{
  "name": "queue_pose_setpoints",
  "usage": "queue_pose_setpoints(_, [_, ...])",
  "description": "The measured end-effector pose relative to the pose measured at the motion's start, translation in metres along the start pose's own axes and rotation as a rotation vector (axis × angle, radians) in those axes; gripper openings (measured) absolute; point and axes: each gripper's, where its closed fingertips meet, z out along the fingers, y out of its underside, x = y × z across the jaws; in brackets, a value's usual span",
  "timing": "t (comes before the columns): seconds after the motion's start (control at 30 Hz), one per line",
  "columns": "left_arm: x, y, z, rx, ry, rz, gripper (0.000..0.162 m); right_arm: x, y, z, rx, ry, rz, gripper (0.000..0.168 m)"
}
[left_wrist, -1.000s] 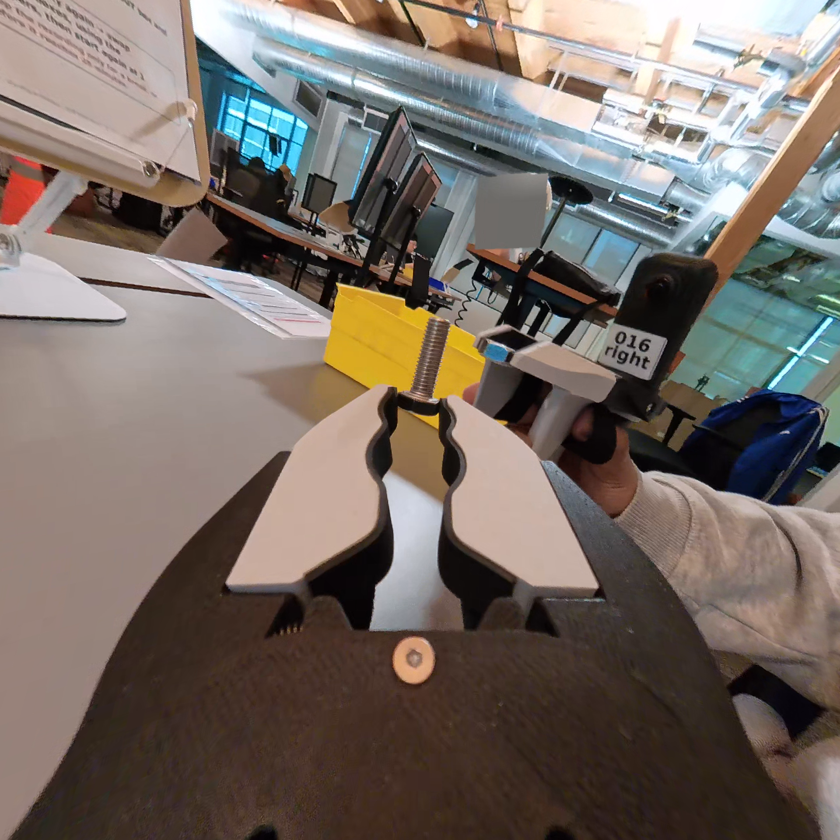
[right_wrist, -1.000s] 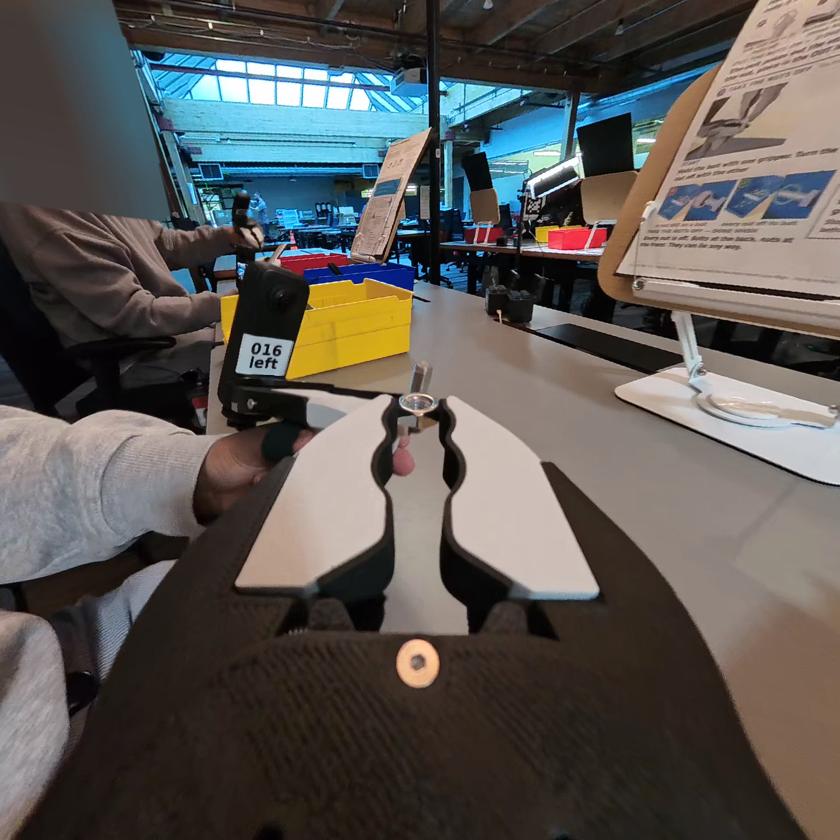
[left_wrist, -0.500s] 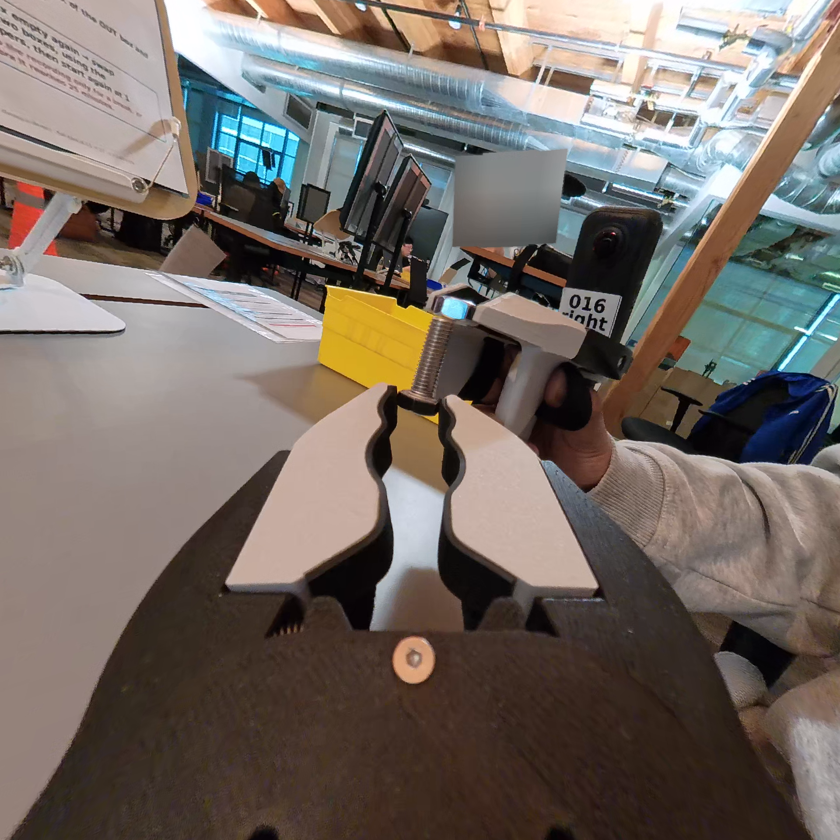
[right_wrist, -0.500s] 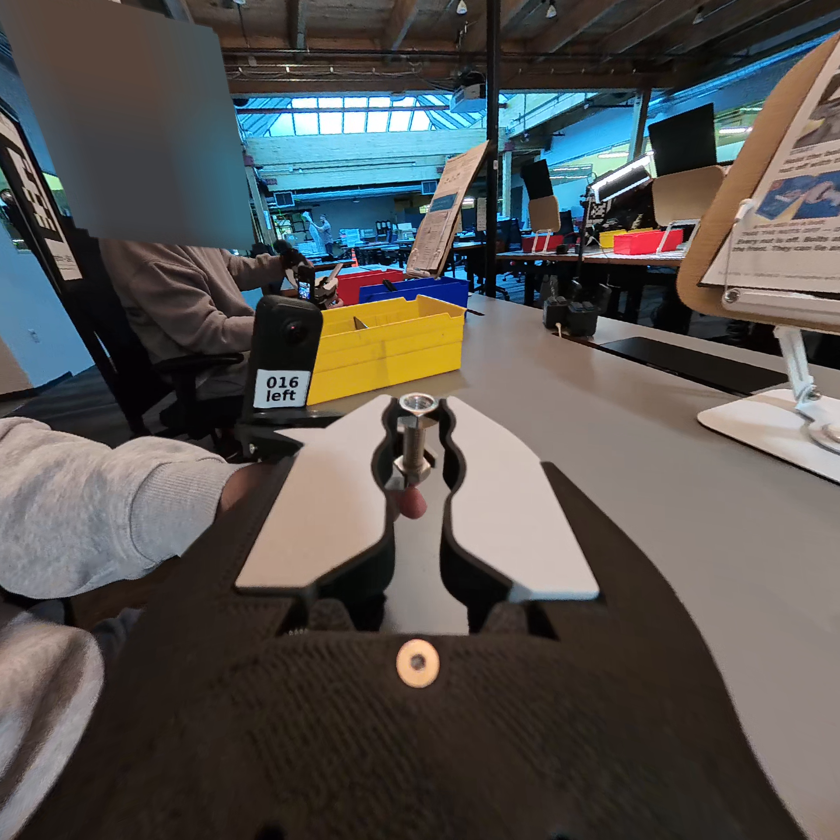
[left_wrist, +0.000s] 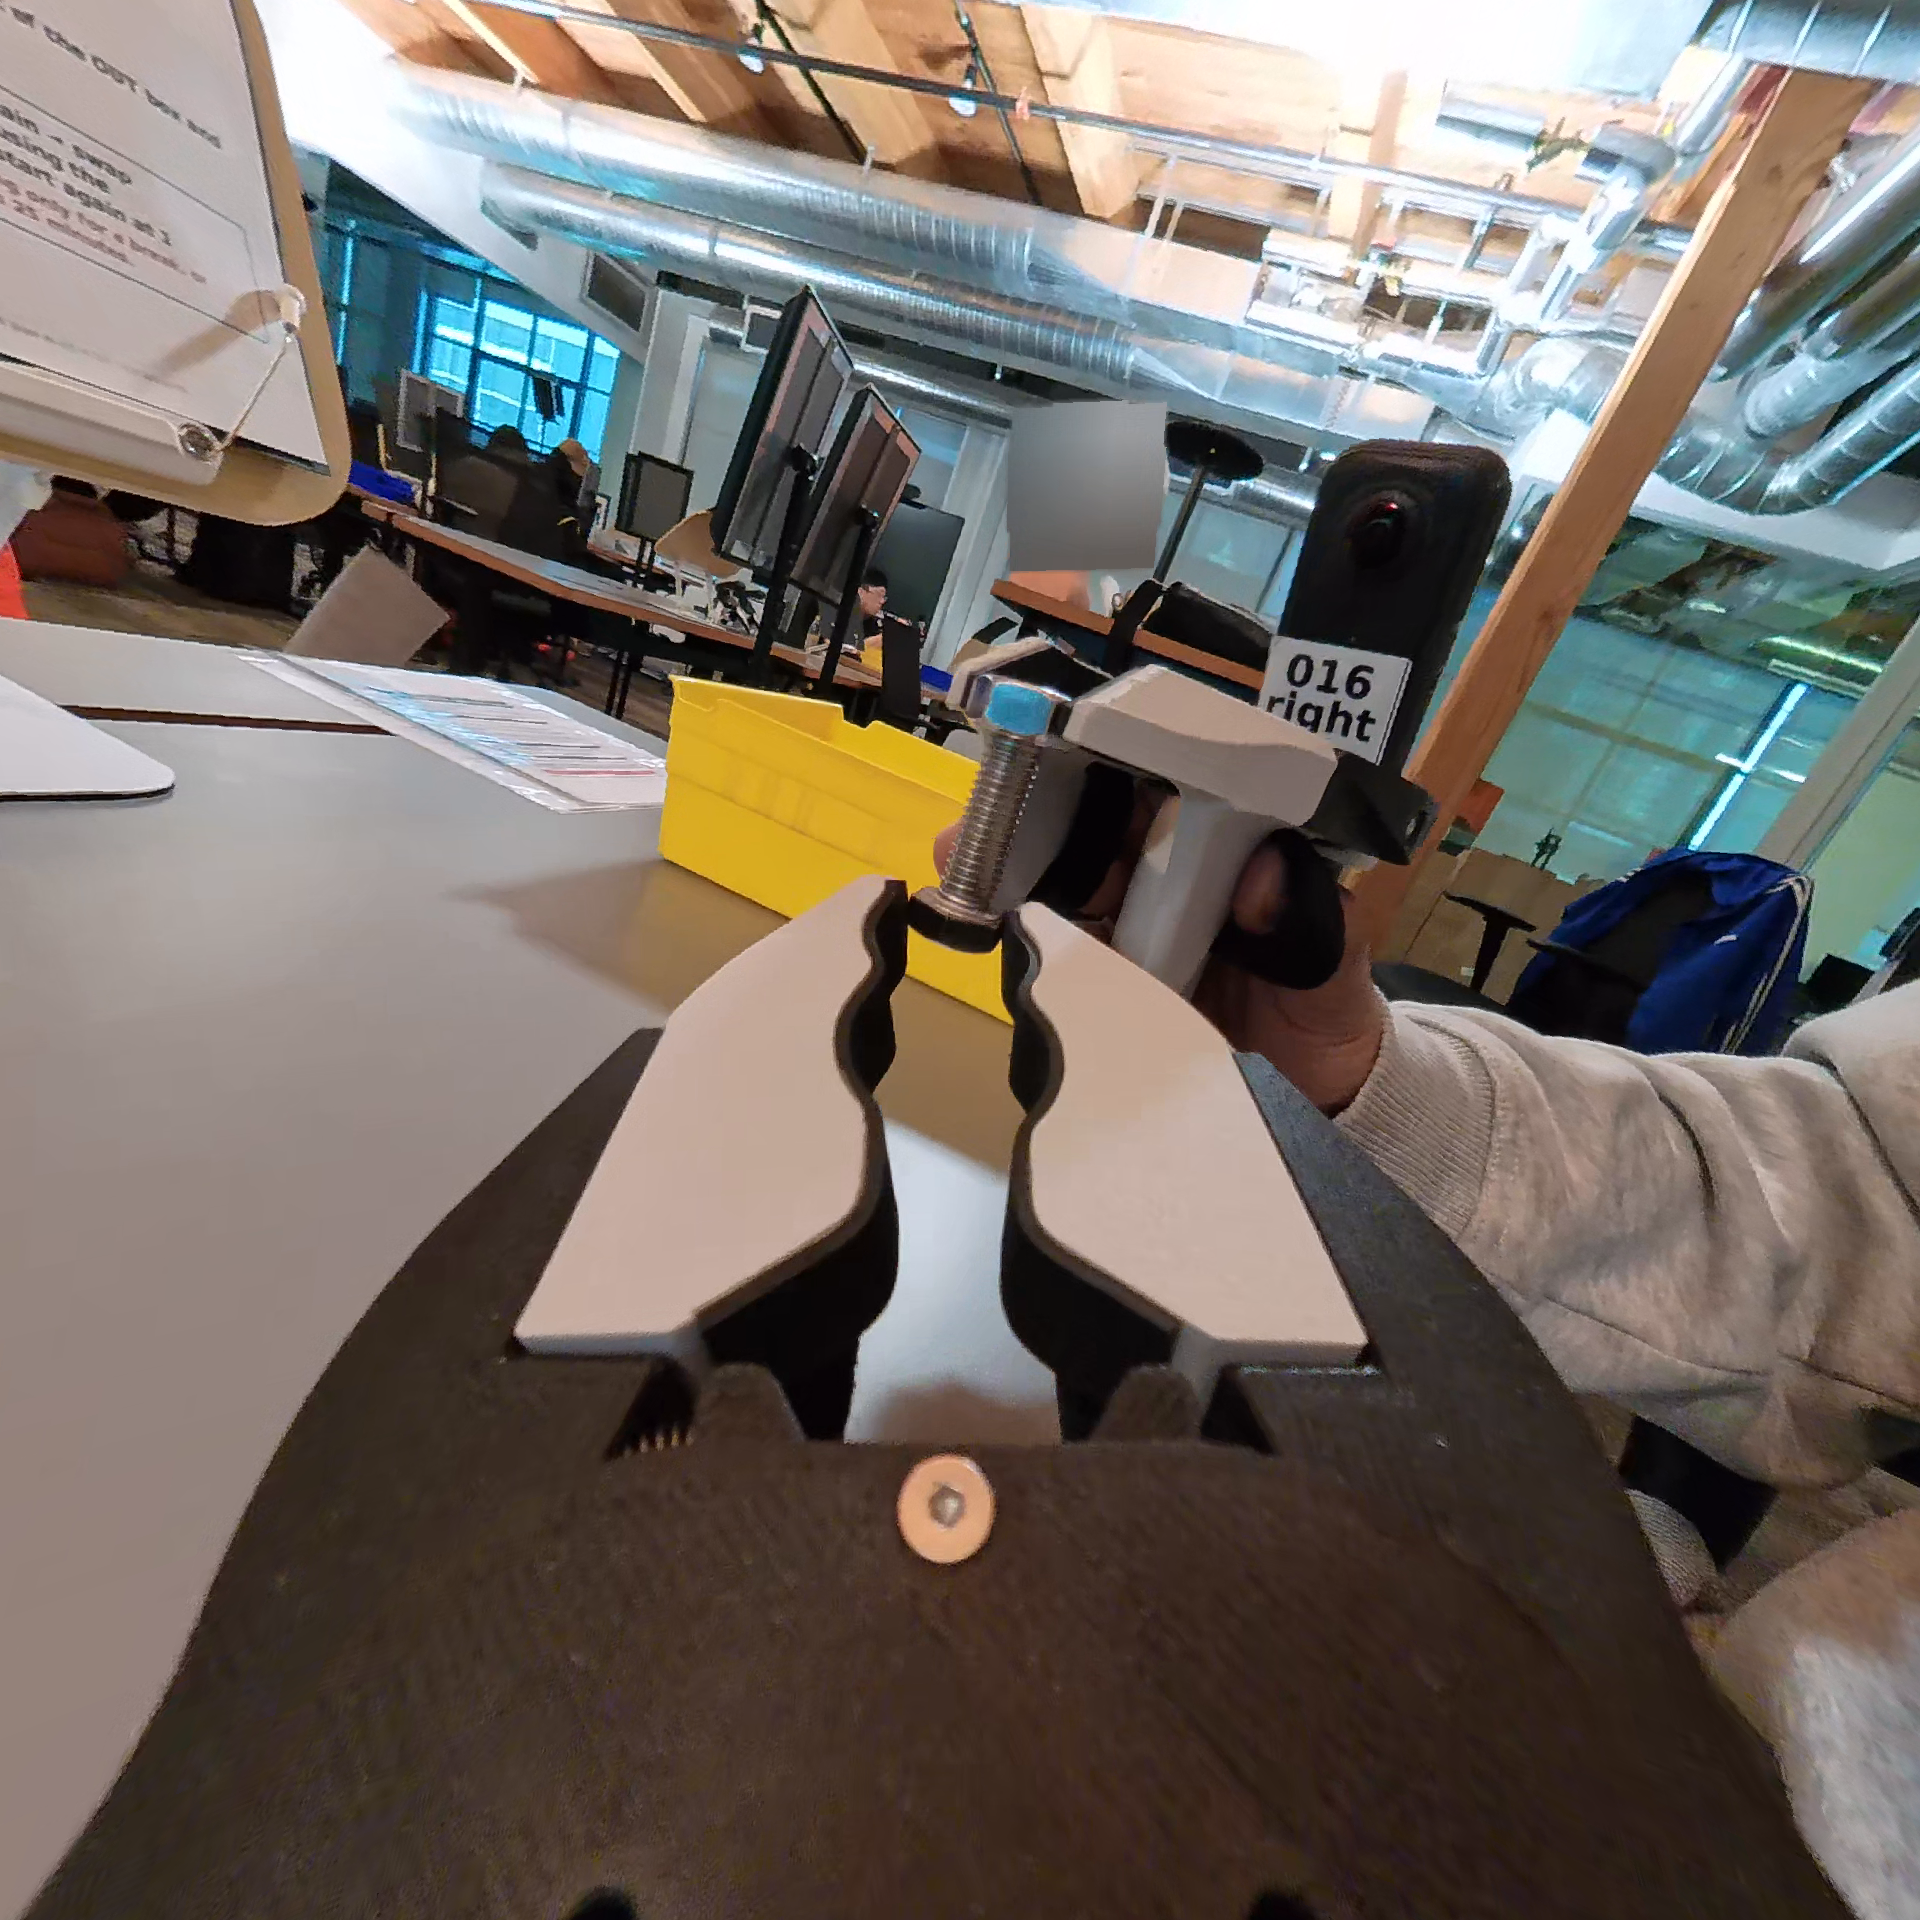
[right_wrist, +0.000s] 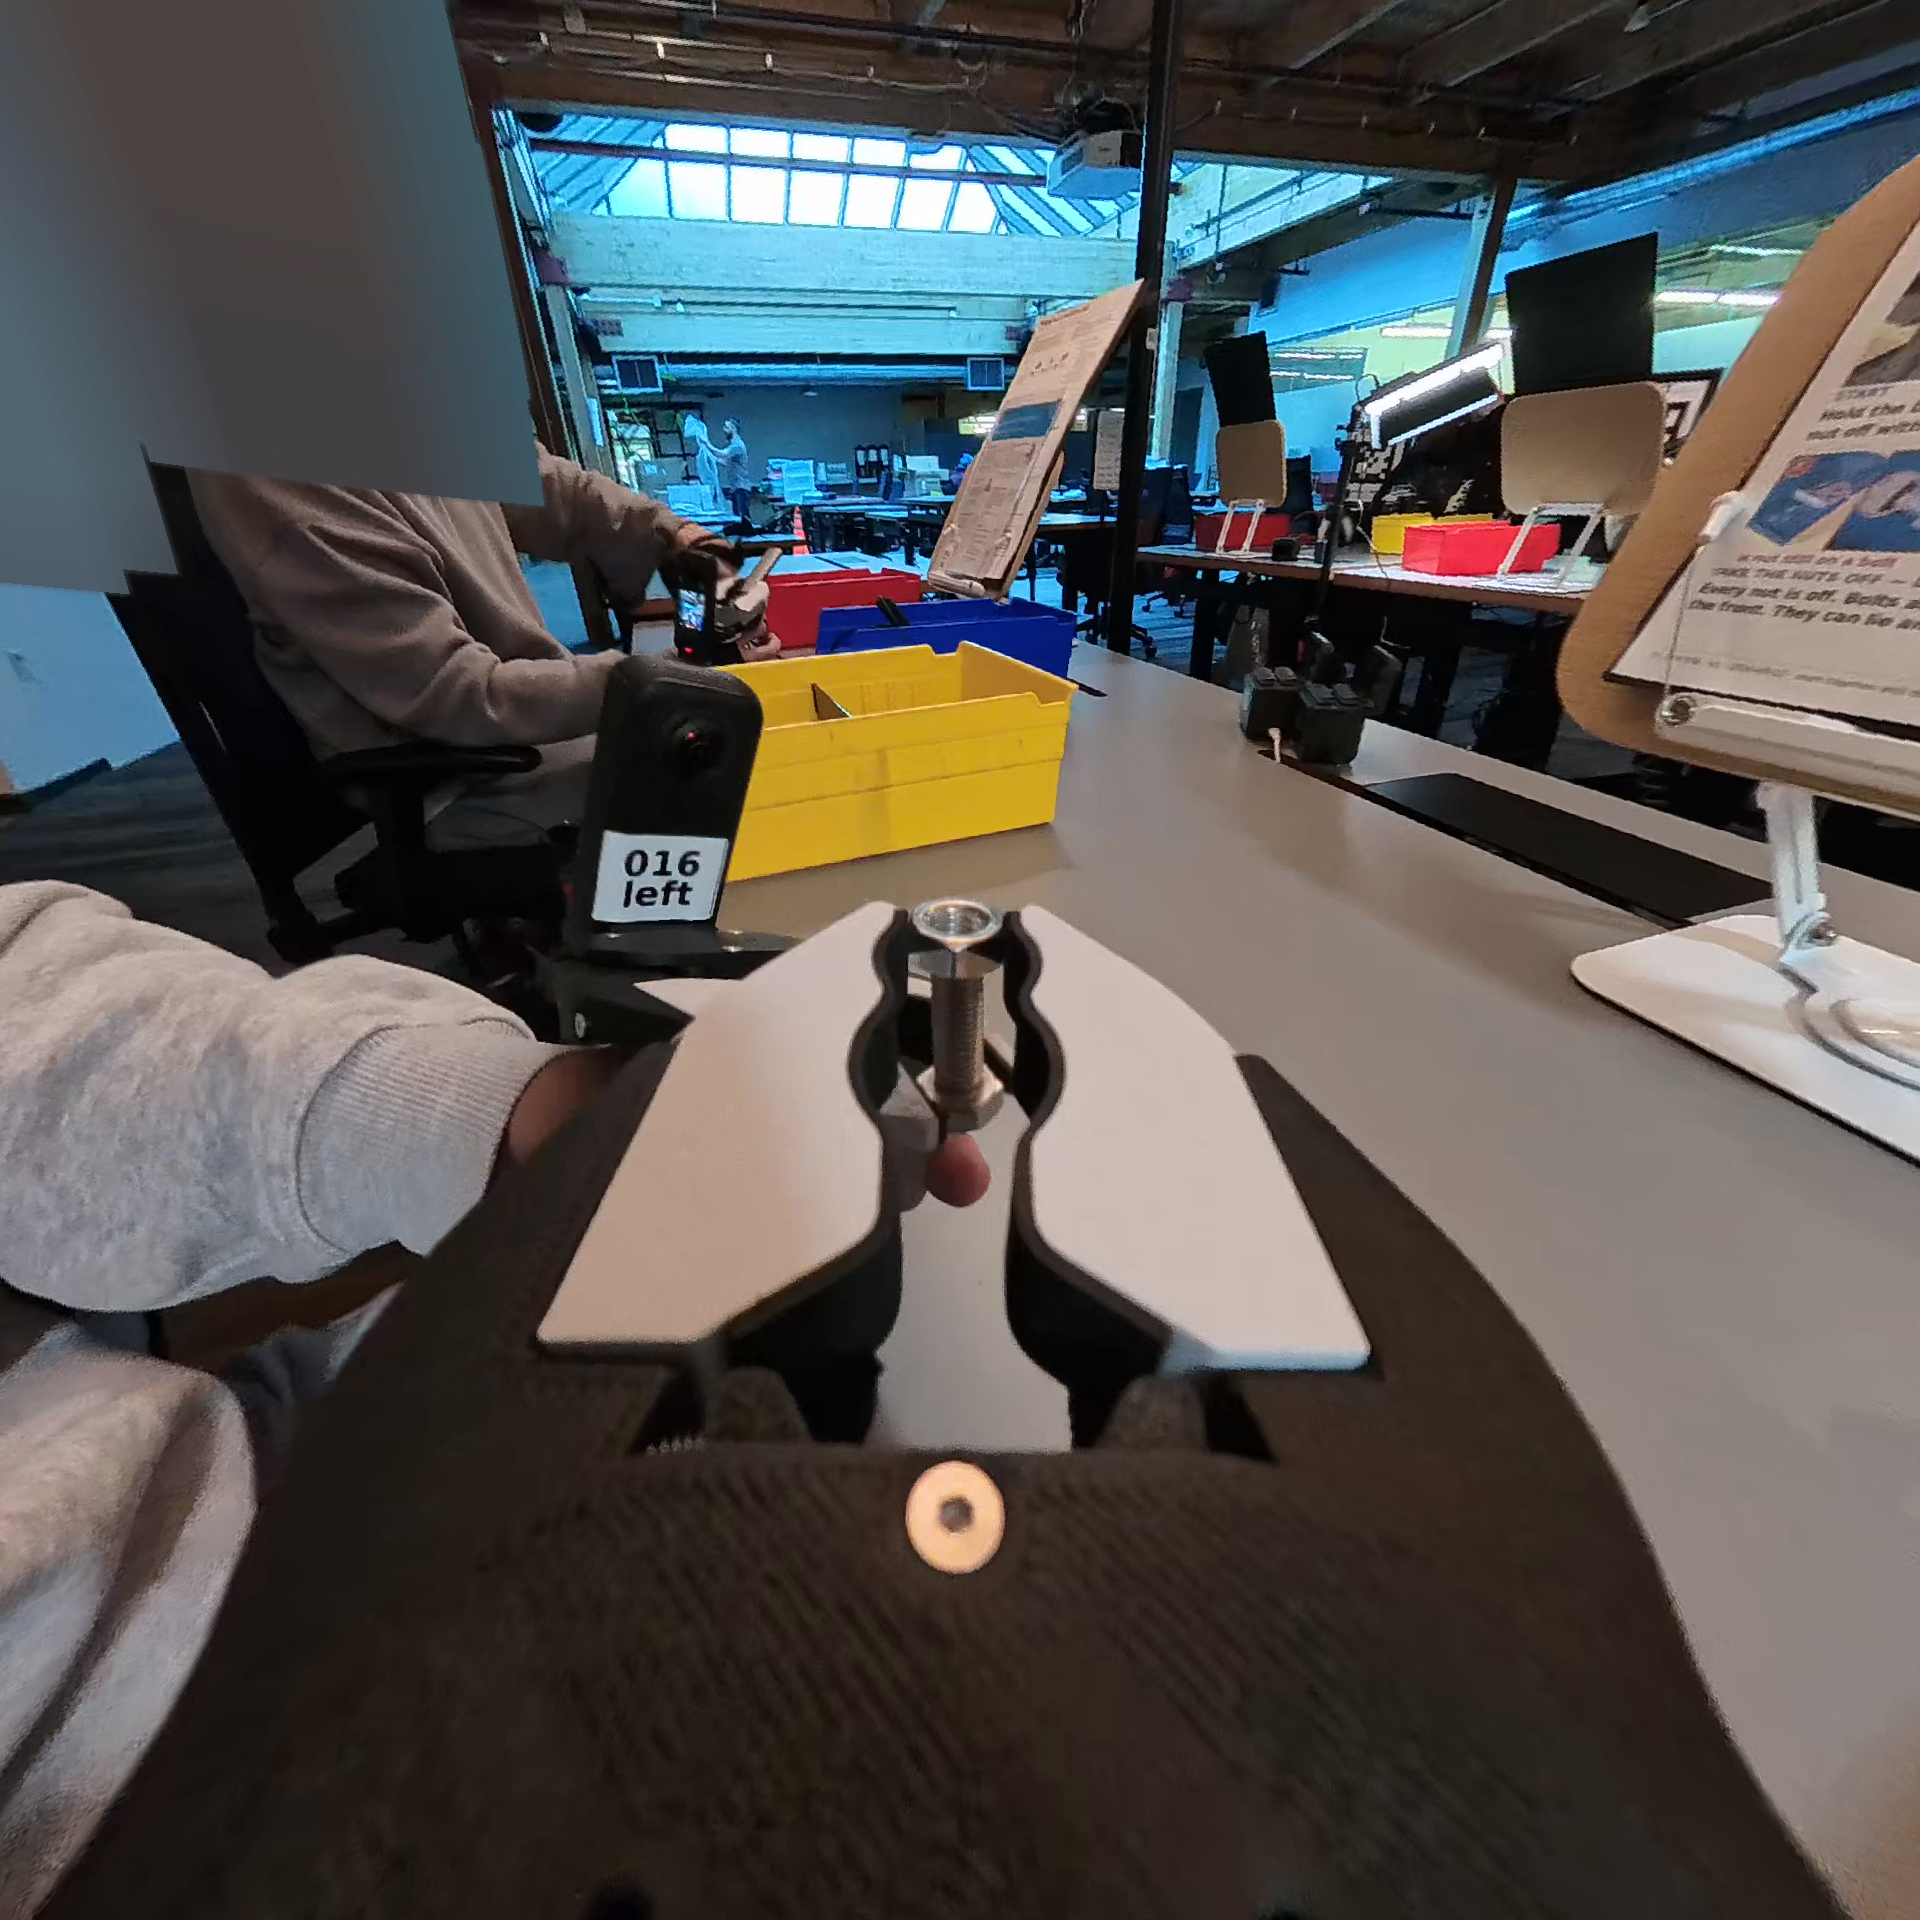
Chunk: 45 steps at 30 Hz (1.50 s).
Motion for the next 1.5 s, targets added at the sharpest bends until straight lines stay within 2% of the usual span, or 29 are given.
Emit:
queue_pose_setpoints(0.43, [0.009,0.000,0.013,0.039,0.069,-0.061,0.018,0.005,-0.003,-0.014,-0.015,0.084,-0.009,0.018])
queue_pose_setpoints(0.63, [0.009,0.001,0.015,0.035,0.063,-0.043,0.018,0.006,-0.003,-0.016,-0.020,0.100,-0.019,0.018])
queue_pose_setpoints(0.7, [0.009,0.000,0.015,0.033,0.062,-0.041,0.018,0.006,-0.003,-0.016,-0.022,0.099,-0.023,0.024])
queue_pose_setpoints(0.83, [0.009,0.002,0.015,0.025,0.061,-0.028,0.018,0.006,-0.001,-0.015,-0.024,0.098,-0.024,0.022])
queue_pose_setpoints(1.0, [0.008,-0.001,0.014,0.040,0.059,-0.041,0.018,0.008,-0.007,-0.019,0.026,0.097,-0.017,0.034])
queue_pose_setpoints(1.17, [0.007,-0.002,0.013,0.041,0.058,-0.036,0.018,0.012,-0.008,-0.024,0.095,0.052,0.093,0.042])
queue_pose_setpoints(1.4, [0.004,-0.002,0.013,0.041,0.050,-0.044,0.018,0.001,-0.007,-0.019,0.088,0.021,0.050,0.041])
queue_pose_setpoints(1.5, [0.000,-0.005,0.011,0.050,0.037,-0.045,0.018,0.000,-0.006,-0.020,0.089,0.012,0.045,0.031])
